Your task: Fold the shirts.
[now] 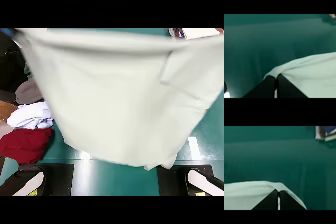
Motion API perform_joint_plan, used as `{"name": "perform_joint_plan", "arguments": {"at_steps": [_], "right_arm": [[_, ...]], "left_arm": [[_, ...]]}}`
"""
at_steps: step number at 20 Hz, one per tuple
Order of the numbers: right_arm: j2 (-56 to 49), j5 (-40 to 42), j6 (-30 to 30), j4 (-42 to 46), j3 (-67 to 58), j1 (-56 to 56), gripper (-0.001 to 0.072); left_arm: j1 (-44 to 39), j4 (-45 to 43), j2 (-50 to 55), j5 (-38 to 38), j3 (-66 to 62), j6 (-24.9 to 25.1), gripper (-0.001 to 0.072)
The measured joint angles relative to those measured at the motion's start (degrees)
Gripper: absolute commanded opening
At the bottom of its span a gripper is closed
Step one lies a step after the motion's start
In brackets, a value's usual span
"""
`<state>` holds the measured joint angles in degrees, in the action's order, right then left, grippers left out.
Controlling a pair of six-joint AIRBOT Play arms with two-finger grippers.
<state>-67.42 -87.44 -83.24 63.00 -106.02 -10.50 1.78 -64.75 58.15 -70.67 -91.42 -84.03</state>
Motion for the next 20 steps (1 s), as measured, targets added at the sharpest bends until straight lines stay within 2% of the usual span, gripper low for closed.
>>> {"name": "perform_joint_plan", "arguments": {"at_steps": [5, 9, 14, 17, 20], "right_arm": [[-14.32, 0.98, -0.20, 6.14, 7.76, 7.26, 0.0012], [-24.55, 8.57, -0.24, 7.54, 7.82, 8.68, 0.0012], [-32.81, 16.33, -0.26, 7.30, 0.52, 9.16, 0.0011], [-34.40, 15.74, -0.26, 7.08, -2.10, 9.22, 0.0011], [-33.99, 12.50, -0.28, 7.45, -0.22, 9.42, 0.0010]], "left_arm": [[0.00, 0.48, 15.93, 1.84, 6.95, 0.17, 0.0024], [0.02, 3.78, 26.18, 11.78, 8.26, 3.56, 0.0024], [0.37, 8.15, 30.60, 25.81, 7.89, 6.86, 0.0023], [2.14, 8.92, 31.30, 26.38, 6.91, 9.35, 0.0024], [4.22, 9.05, 31.87, 21.44, 6.88, 12.52, 0.0023]]}}
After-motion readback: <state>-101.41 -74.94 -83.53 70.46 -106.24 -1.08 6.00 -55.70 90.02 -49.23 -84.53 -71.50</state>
